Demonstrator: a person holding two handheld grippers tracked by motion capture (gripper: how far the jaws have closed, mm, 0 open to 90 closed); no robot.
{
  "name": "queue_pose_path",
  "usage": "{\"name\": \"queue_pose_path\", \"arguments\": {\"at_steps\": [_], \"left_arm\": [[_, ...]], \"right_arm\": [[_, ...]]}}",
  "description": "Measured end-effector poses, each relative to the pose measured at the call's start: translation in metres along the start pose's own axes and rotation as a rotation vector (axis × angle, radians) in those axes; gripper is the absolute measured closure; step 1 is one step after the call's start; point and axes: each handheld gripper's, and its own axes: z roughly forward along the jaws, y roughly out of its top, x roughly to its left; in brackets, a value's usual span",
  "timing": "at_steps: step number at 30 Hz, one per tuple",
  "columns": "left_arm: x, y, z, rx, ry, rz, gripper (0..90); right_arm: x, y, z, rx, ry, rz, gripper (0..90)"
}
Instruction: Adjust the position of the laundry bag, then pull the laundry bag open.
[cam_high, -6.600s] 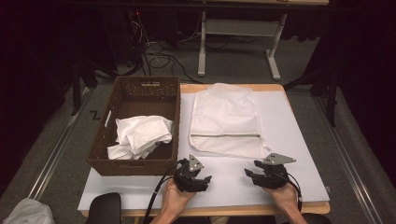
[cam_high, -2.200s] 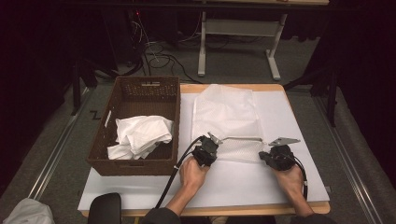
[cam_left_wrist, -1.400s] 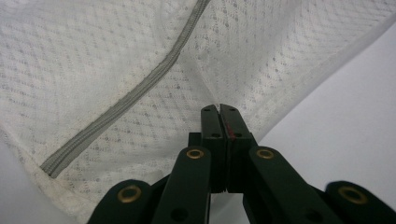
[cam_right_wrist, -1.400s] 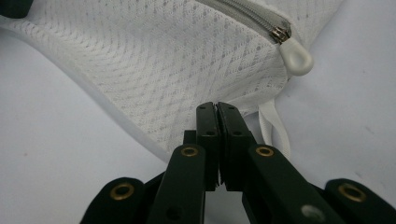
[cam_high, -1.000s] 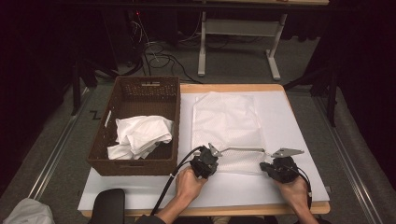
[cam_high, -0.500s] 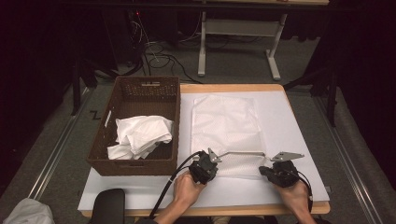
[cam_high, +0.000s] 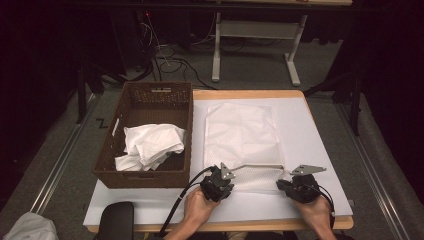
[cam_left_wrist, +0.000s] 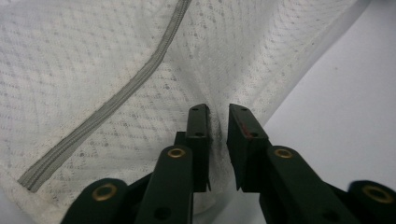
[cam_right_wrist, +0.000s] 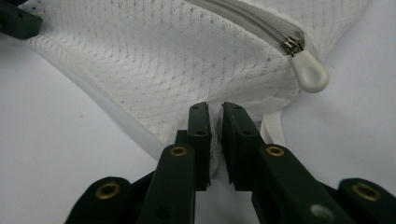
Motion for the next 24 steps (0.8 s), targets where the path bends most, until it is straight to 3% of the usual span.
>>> {"name": "queue_pose_path", "arguments": {"at_steps": [5, 12, 20, 24], "left_arm": [[-0.003, -0.001, 0.000, -0.010, 0.019, 0.015, 66.5], [-0.001, -0.005, 0.000, -0.031, 0.005, -0.007, 61.7], [-0.004, -0.008, 0.000, -0.047, 0.015, 0.001, 59.3], [-0.004, -0.008, 0.000, -0.050, 0.014, -0.003, 59.3]], "right_arm": [[-0.003, -0.002, -0.002, -0.003, -0.008, 0.007, 75.2], [-0.006, -0.008, -0.014, -0.056, -0.066, 0.053, 63.7], [-0.023, -0.008, -0.015, -0.087, -0.100, 0.131, 61.0], [-0.026, -0.003, -0.011, -0.085, -0.122, 0.121, 60.6]]}}
